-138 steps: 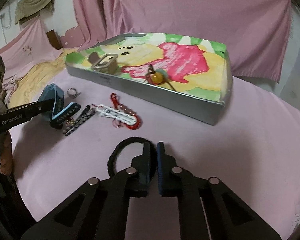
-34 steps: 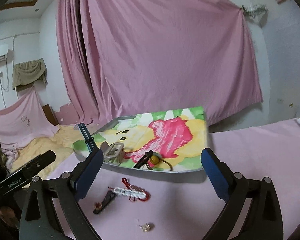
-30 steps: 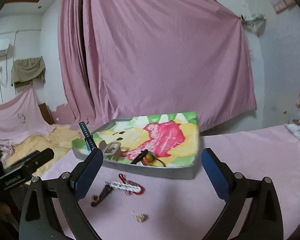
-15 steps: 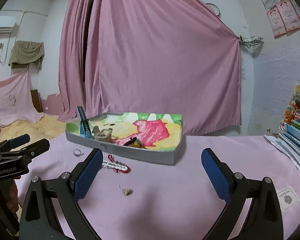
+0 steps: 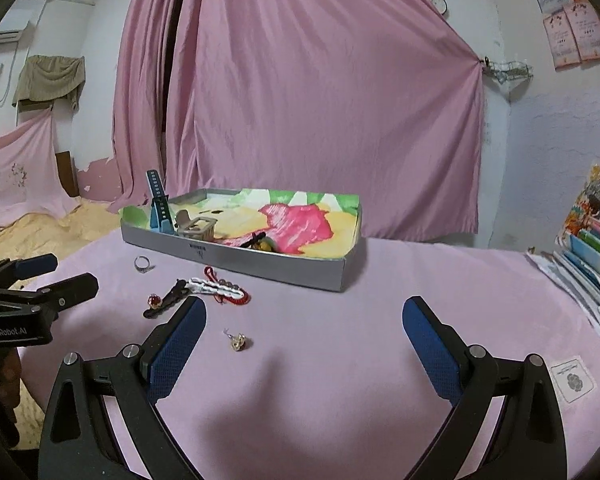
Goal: Organize jewelry
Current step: 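Withdraw both open grippers from the tray toward the remaining jewelry, then grasp the black beaded bracelet with the left gripper while the right grasps the small gold charm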
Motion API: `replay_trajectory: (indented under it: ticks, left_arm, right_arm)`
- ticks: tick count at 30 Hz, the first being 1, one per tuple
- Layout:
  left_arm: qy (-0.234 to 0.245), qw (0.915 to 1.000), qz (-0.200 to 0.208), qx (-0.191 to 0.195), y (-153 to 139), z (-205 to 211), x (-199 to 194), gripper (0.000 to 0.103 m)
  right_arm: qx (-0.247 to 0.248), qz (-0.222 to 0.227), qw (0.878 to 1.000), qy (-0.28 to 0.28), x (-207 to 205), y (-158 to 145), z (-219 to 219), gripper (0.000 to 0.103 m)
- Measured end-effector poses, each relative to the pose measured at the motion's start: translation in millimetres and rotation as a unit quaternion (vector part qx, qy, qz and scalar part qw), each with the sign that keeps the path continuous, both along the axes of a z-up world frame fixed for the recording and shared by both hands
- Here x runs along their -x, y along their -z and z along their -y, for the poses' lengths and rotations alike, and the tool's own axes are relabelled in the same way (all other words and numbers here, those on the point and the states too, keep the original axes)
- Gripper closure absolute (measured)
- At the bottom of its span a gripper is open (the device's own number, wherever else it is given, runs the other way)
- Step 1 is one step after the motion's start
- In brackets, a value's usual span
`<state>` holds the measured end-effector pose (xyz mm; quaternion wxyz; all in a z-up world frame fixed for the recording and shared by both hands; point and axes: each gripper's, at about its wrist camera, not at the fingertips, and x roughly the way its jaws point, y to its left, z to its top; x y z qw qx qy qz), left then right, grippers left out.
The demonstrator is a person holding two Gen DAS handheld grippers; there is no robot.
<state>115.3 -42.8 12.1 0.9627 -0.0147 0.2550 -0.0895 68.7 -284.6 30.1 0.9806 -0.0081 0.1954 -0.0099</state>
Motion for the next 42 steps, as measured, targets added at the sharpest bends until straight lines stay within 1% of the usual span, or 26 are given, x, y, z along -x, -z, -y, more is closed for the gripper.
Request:
replay_trajectory:
  ticks: [6,9,11,12,13,14,16,18,19,20,21,22,23,24,25,28,30,32,36,39,42]
  left_arm:
    - [0.018,0.9989,-0.042,-0.013,5.8,6.3,-10.1,0.001]
    - [0.03,0.9977,-0.059,-0.011,7.3,8.9,-15.3,0.001]
    - [0.035,0.9972,-0.064,-0.012,7.2,10.1,-17.1,0.001]
    - [0.038,0.997,-0.067,-0.013,7.3,11.3,-18.0,0.004]
    - [0.041,0.9966,-0.069,-0.014,7.5,12.3,-19.0,0.006]
    - [0.045,0.9962,-0.074,-0.015,8.1,13.6,-20.4,0.009]
    - [0.051,0.9953,-0.081,-0.016,9.0,16.4,-23.1,0.014]
    - [0.058,0.9943,-0.088,-0.016,9.8,18.9,-25.2,0.023]
    - [0.062,0.9937,-0.092,-0.016,10.3,20.5,-26.3,0.026]
    - [0.066,0.9932,-0.095,-0.016,10.7,21.9,-27.4,0.03]
    - [0.07,0.9925,-0.099,-0.015,11.1,23.3,-28.7,0.034]
    - [0.074,0.9919,-0.102,-0.015,11.2,24.7,-30.0,0.036]
    - [0.077,0.9913,-0.105,-0.015,11.3,26.4,-31.4,0.04]
    - [0.081,0.9908,-0.108,-0.015,11.3,28.2,-32.8,0.043]
    - [0.083,0.9904,-0.109,-0.014,11.2,28.9,-33.7,0.044]
    - [0.085,0.9896,-0.115,-0.021,11.6,33.1,-37.7,0.046]
    - [0.086,0.9889,-0.118,-0.028,12.0,36.6,-40.7,0.052]
    - [0.089,0.9882,-0.121,-0.03,12.6,38.2,-43.6,0.054]
    - [0.095,0.9873,-0.123,-0.034,12.0,41.7,-49.3,0.059]
    - [0.098,0.9868,-0.124,-0.034,11.6,42.1,-52.7,0.063]
    - [0.104,0.986,-0.126,-0.035,12.1,43.5,-55.9,0.067]
  right_arm:
    - [0.011,-0.055,0.998,-0.032,-15.7,5.6,-2.8,0.006]
    - [0.003,-0.088,0.995,-0.055,-25.0,9.2,-2.1,0.007]
    - [-0.004,-0.109,0.992,-0.068,-30.9,11.6,-0.5,0.011]
    - [-0.005,-0.117,0.991,-0.072,-33.5,12.8,-0.7,0.014]
    - [-0.007,-0.126,0.989,-0.078,-36.2,14.0,-0.6,0.02]
    - [-0.008,-0.136,0.987,-0.084,-38.6,15.6,-0.4,0.024]
    - [-0.009,-0.149,0.985,-0.092,-42.6,18.1,-0.8,0.026]
    - [-0.009,-0.161,0.982,-0.103,-45.8,20.6,-2.7,0.029]
    - [-0.008,-0.166,0.98,-0.109,-47.3,21.2,-4.0,0.036]
    - [-0.008,-0.171,0.979,-0.114,-48.9,22.3,-5.6,0.039]
    - [-0.007,-0.176,0.977,-0.119,-50.5,23.6,-7.1,0.04]
    - [-0.006,-0.18,0.976,-0.124,-52.2,24.4,-8.5,0.043]
    - [-0.005,-0.185,0.974,-0.129,-53.8,25.8,-10.7,0.049]
    - [-0.004,-0.189,0.973,-0.133,-55.5,26.0,-11.5,0.051]
    - [-0.003,-0.192,0.972,-0.137,-57.3,26.3,-12.8,0.054]
    - [0.004,-0.203,0.969,-0.142,-61.8,27.0,-17.1,0.056]
    - [0.005,-0.206,0.968,-0.145,-63.9,26.4,-18.3,0.06]
    - [0.001,-0.21,0.966,-0.148,-66.2,26.2,-18.1,0.063]
    - [-0.004,-0.214,0.965,-0.151,-70.9,27.3,-18.7,0.064]
    - [-0.007,-0.217,0.964,-0.154,-74.4,28.9,-20.0,0.067]
    - [-0.008,-0.221,0.962,-0.157,-77.6,31.0,-22.6,0.067]
